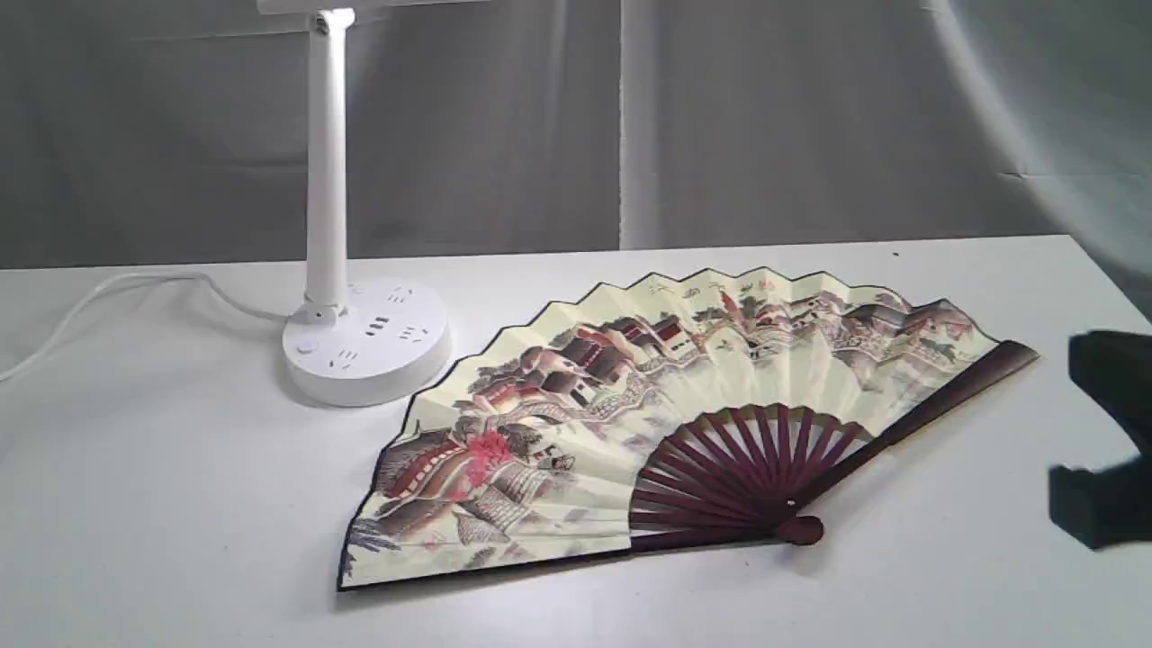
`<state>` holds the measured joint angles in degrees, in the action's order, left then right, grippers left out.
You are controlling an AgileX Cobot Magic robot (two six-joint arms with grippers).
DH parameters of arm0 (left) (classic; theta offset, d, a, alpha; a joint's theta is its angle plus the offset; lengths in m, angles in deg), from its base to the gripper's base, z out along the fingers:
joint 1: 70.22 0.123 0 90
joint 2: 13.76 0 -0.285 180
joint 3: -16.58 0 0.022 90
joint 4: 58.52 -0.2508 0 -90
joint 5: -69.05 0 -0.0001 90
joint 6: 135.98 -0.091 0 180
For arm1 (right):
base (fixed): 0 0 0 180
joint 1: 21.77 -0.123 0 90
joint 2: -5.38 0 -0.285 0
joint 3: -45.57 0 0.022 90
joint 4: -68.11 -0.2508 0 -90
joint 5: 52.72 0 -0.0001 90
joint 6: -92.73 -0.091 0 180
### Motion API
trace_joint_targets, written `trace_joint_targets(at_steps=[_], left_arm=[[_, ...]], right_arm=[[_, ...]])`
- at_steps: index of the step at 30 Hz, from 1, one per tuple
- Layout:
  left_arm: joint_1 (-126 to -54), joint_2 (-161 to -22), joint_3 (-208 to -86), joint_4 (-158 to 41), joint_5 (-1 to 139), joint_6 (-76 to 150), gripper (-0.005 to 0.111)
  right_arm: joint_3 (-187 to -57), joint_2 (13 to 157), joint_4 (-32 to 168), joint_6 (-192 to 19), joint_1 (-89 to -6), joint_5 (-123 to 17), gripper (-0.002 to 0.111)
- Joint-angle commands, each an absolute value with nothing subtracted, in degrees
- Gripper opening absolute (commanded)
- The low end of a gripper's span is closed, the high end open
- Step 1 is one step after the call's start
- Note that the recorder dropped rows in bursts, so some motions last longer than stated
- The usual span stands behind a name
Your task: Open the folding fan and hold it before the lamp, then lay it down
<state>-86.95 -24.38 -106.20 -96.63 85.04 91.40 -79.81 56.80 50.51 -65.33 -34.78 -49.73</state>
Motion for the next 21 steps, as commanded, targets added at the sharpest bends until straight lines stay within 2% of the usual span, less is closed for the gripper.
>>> trace_joint_targets(at_steps=[1, 9, 14, 21], left_arm=[[-87.1, -24.2, -105.8, -96.9, 85.5, 91.8, 0.000], [-87.1, -24.2, -105.8, -96.8, 87.1, 91.6, 0.000], [-87.1, -24.2, -105.8, -96.8, 87.1, 91.6, 0.000], [-87.1, -23.6, -105.8, -96.8, 87.1, 91.6, 0.000]], right_arm=[[-76.3, 46.5, 49.2, -66.4, -34.9, -46.8, 0.000], [-71.6, 25.0, 47.3, -66.4, -34.9, -46.0, 0.000], [-70.7, 13.2, 49.4, -66.4, -34.9, -35.0, 0.000], [-70.7, 13.5, 49.4, -66.4, -35.0, -33.8, 0.000]])
